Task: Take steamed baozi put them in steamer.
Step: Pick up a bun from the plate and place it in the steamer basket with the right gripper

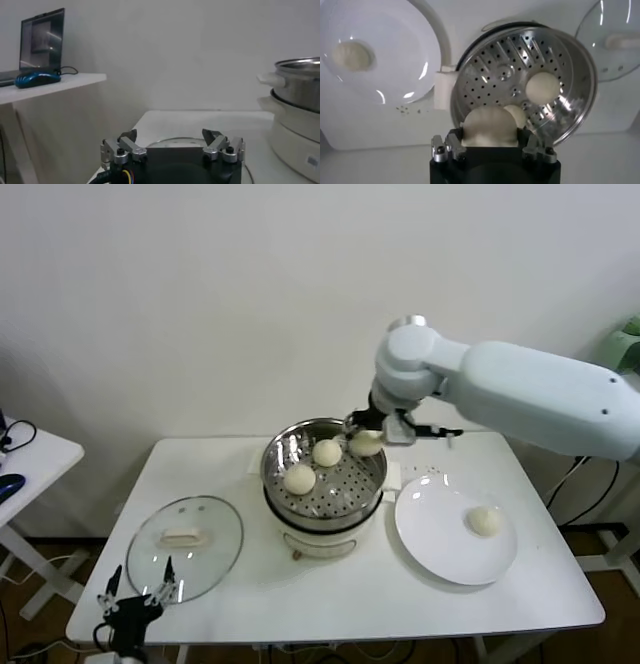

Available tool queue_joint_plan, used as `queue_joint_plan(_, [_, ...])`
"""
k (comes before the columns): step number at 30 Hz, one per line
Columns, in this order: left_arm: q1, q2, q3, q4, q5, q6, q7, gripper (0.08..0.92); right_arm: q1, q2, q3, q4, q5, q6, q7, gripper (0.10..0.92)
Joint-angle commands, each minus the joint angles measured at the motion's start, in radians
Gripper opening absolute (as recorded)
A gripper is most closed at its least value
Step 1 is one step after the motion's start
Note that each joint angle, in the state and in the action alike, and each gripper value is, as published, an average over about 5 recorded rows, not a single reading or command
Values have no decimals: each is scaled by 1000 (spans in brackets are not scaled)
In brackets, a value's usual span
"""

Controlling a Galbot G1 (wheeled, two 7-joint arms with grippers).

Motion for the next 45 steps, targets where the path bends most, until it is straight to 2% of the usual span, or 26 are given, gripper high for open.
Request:
queue_joint_plan(1, [6, 36, 21, -12, -12, -5, 6, 823, -91, 178, -26, -68, -76, 42, 4, 696])
queue_joint_plan(13, [4, 89, 91, 0, 1, -43, 2, 823, -117, 264, -97, -180, 40, 37, 1, 696])
queue_joint_plan(45, [-14, 52, 119, 56, 14, -47, 4, 823, -148, 232, -116, -174, 68, 38, 1, 696])
